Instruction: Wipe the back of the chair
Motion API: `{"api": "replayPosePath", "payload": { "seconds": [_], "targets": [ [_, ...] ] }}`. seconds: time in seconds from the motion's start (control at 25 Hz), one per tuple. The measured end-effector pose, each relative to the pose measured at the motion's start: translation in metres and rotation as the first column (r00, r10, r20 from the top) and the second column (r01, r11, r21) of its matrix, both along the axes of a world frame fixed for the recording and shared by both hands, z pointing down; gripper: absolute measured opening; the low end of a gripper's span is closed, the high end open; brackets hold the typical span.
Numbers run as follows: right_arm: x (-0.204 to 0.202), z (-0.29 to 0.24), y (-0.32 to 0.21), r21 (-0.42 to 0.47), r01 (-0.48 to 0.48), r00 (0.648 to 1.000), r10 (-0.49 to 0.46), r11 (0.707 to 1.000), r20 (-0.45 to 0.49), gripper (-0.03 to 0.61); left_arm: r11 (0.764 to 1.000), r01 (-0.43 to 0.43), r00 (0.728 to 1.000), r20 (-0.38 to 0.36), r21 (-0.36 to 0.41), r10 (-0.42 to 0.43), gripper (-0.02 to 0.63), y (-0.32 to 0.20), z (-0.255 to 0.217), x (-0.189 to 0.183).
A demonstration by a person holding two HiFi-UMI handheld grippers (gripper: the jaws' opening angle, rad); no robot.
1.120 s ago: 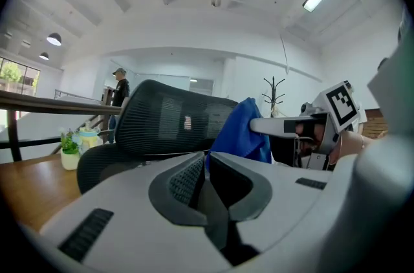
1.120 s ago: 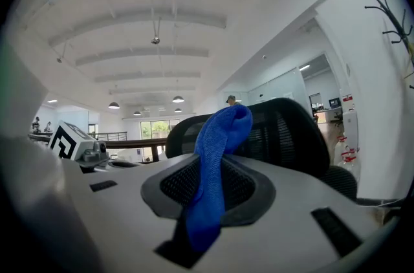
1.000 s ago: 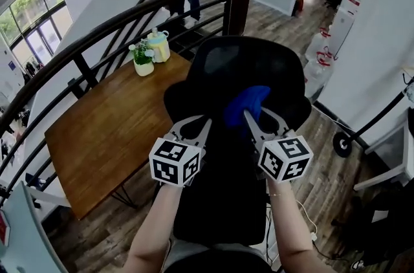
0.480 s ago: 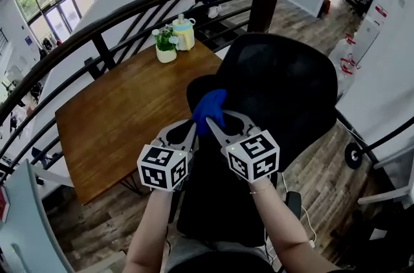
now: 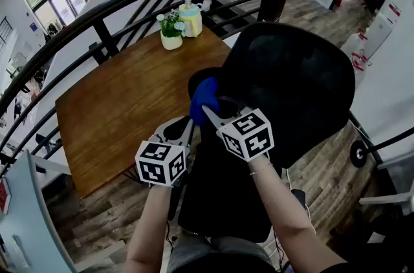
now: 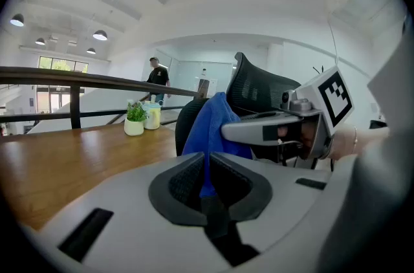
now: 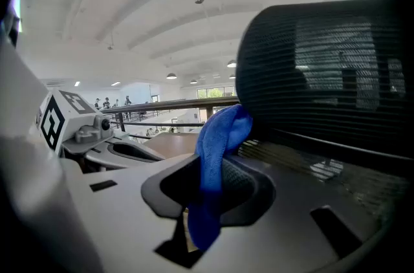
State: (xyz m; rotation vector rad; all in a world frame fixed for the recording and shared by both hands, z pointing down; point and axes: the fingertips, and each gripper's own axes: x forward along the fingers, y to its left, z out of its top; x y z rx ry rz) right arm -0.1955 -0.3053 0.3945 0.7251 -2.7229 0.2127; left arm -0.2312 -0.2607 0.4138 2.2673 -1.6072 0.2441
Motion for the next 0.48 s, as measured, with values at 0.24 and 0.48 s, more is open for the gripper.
{"api": "replayPosePath", "payload": {
  "seconds": [0.24, 0.48],
  "targets": [
    [0.026, 0.013, -0.018, -0.024, -0.088, 0.996, 0.088, 0.996, -0.009, 0.091, 1.000, -0.027, 1.000, 0.000, -0.007, 0.027, 0.032, -0.011, 0.002, 0.016],
    [0.051, 0.018, -0.028, -0.030, -0.150, 0.989, 0.150, 0.988, -0.007, 0.091, 0.997, -0.070, 0.998, 0.000, -0.015, 0.070, 0.032, -0.020, 0.005, 0.037]
  ]
}}
